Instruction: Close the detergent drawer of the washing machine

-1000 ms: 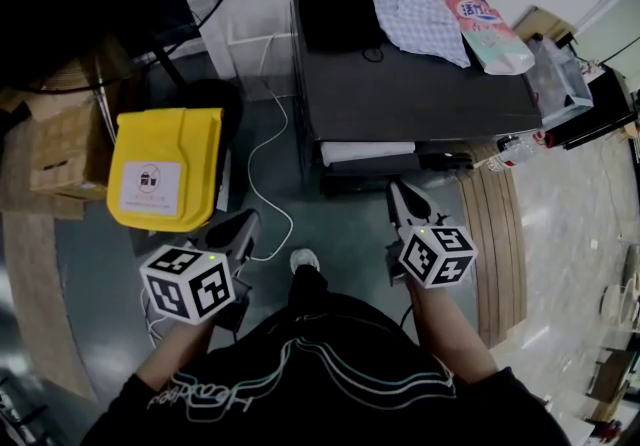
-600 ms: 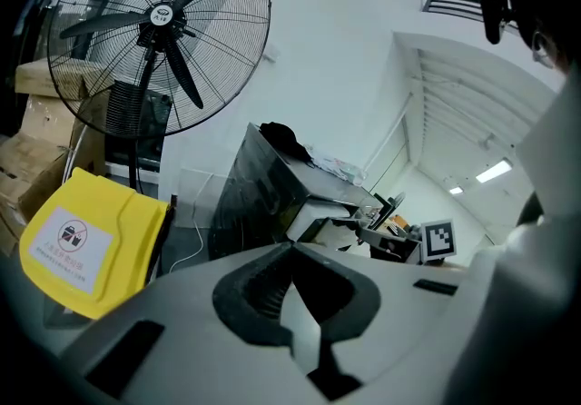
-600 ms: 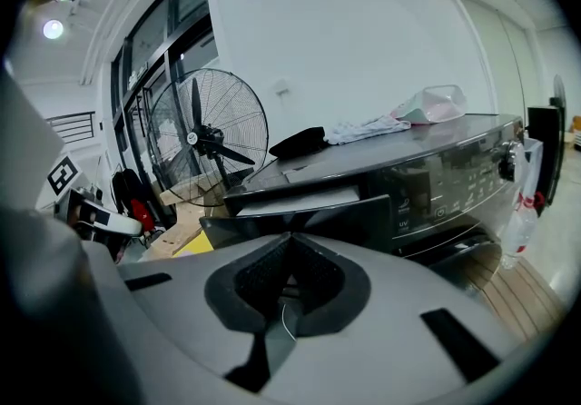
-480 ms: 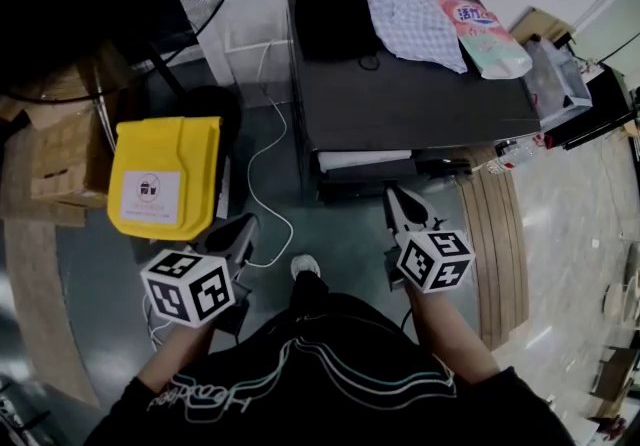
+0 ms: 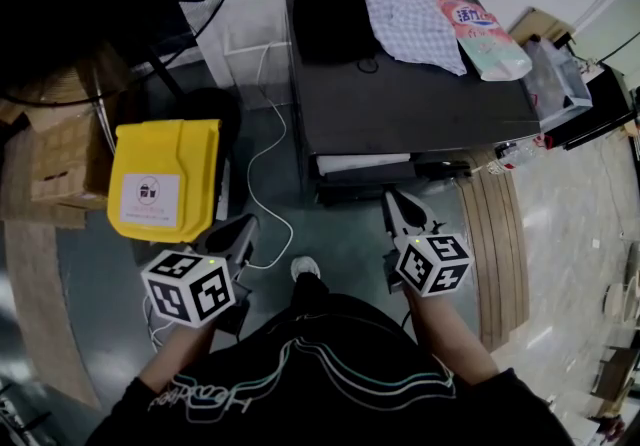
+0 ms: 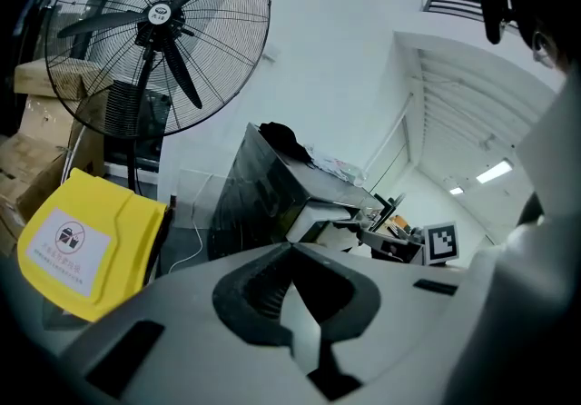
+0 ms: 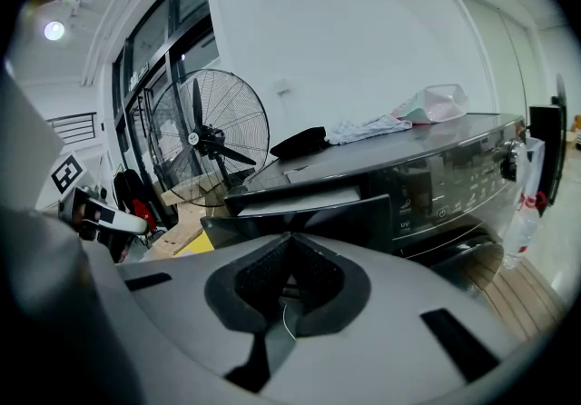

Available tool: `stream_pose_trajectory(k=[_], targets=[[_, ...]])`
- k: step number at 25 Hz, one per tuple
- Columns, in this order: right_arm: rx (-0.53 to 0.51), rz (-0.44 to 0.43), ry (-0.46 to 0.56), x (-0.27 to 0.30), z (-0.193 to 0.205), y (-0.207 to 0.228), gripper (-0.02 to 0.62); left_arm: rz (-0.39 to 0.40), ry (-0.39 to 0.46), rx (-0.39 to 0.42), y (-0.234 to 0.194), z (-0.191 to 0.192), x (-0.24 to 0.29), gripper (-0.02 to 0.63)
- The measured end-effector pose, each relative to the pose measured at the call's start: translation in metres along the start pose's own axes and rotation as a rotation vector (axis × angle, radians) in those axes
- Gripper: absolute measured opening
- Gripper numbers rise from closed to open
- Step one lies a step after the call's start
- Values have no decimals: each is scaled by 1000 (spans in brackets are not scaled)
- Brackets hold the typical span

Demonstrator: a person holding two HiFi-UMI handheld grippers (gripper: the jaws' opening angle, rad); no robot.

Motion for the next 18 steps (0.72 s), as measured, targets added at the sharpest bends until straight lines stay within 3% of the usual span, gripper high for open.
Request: stream_pose_trajectory(k=[18], targets=[[-8,7,-10,32,-18,5,26,-15,15,-21,-12,-11,5,26]])
Point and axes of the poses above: the fingertips, and each gripper's own axes: x forward along the fingers, y to its right, z out of its underside, the point moved 7 cm from there along -x, backward along the fingers, and after that the axes turned 3 degrees about y, right-handed, at the moved point
